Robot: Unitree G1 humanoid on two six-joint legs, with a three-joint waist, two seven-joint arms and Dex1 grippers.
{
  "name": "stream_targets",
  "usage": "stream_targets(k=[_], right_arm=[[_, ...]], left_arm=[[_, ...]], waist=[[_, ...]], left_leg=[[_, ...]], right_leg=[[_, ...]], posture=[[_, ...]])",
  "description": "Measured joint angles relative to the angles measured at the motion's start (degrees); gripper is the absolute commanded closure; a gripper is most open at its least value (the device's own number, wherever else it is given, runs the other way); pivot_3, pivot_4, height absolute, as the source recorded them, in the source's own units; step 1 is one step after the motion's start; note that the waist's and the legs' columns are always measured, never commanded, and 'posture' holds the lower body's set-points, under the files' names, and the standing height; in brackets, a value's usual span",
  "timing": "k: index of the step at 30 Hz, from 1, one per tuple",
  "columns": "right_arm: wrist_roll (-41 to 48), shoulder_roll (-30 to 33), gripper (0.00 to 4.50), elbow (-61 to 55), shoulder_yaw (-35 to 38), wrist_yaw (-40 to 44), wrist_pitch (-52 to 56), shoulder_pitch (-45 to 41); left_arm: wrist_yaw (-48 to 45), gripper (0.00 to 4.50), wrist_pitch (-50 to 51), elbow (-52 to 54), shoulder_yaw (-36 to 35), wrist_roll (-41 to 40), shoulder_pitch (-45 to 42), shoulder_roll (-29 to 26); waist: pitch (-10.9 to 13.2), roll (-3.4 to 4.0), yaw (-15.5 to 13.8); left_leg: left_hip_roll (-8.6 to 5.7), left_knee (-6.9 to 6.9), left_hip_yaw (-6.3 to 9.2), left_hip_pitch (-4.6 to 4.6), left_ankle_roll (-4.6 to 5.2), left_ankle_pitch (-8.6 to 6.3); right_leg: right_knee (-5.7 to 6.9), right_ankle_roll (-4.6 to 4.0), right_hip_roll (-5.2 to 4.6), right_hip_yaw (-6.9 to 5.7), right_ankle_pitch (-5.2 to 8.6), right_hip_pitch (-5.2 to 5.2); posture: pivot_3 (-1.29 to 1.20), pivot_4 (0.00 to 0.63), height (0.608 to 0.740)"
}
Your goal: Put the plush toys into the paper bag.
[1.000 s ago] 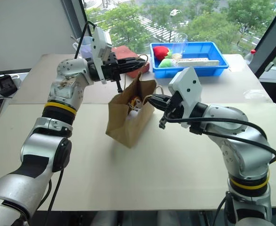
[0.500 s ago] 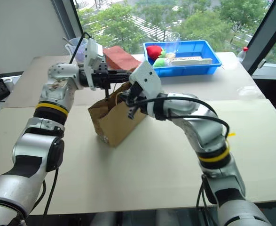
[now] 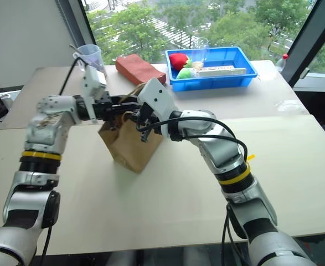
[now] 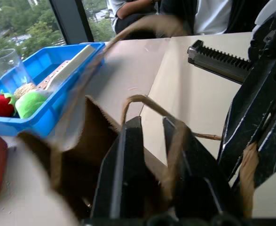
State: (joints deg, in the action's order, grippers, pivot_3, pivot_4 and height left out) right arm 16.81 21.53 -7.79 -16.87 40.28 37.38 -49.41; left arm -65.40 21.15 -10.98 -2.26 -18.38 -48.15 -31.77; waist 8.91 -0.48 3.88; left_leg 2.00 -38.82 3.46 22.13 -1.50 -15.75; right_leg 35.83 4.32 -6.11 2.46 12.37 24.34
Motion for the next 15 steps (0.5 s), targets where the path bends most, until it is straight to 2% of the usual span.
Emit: stream_targets(k=[3,4,8,11,15], right_arm=[[0.3,1.6,1.83,-0.1,0.8,2.4,0.0,-0.2],[0.3,2.2,1.50,-0.1,0.9,3.3,0.0,-0.2],[0.5,6.2,0.07,-0.1,2.4,7.5,0.0,-1.4],[0.5,7.4,0.07,0.1,3.8,9.9,0.0,-2.2],[2.3,9.5,0.07,0.0,3.9,14.8,0.0,-3.3]], left_arm=[[2.2,0.35,5.6,7.8,-2.0,-2.9,2.0,-2.6],[2.9,0.00,7.3,10.3,-2.7,-4.1,2.8,-3.2],[5.5,0.00,15.4,21.9,-7.9,-9.7,10.6,-8.6],[7.3,0.00,20.7,27.4,-12.1,-13.8,15.2,-12.1],[8.3,0.00,25.3,35.7,-18.4,-18.4,28.9,-15.6]], waist=[[0.0,0.00,-0.1],[0.0,0.00,-0.1],[0.0,0.02,0.2],[0.0,0.02,0.1],[0.0,0.04,0.1]], left_leg=[[0.00,0.00,0.00,-0.01,0.01,-0.01],[0.00,0.00,0.00,-0.02,0.02,-0.01],[0.00,0.09,0.01,-0.12,0.10,-0.06],[0.00,0.12,0.01,-0.13,0.11,-0.07],[0.00,0.16,-0.04,-0.22,0.18,-0.11]], right_leg=[[-0.01,0.00,0.00,0.01,0.00,-0.03],[-0.01,0.00,0.00,0.01,0.00,-0.03],[0.01,0.00,0.00,0.04,0.00,0.01],[-0.03,0.00,0.01,0.03,0.00,0.01],[-0.04,-0.01,0.01,0.08,0.01,0.00]], posture=[[0.00,0.150,0.740],[0.00,0.150,0.740],[0.00,0.150,0.740],[0.00,0.150,0.740],[0.00,0.150,0.740]])
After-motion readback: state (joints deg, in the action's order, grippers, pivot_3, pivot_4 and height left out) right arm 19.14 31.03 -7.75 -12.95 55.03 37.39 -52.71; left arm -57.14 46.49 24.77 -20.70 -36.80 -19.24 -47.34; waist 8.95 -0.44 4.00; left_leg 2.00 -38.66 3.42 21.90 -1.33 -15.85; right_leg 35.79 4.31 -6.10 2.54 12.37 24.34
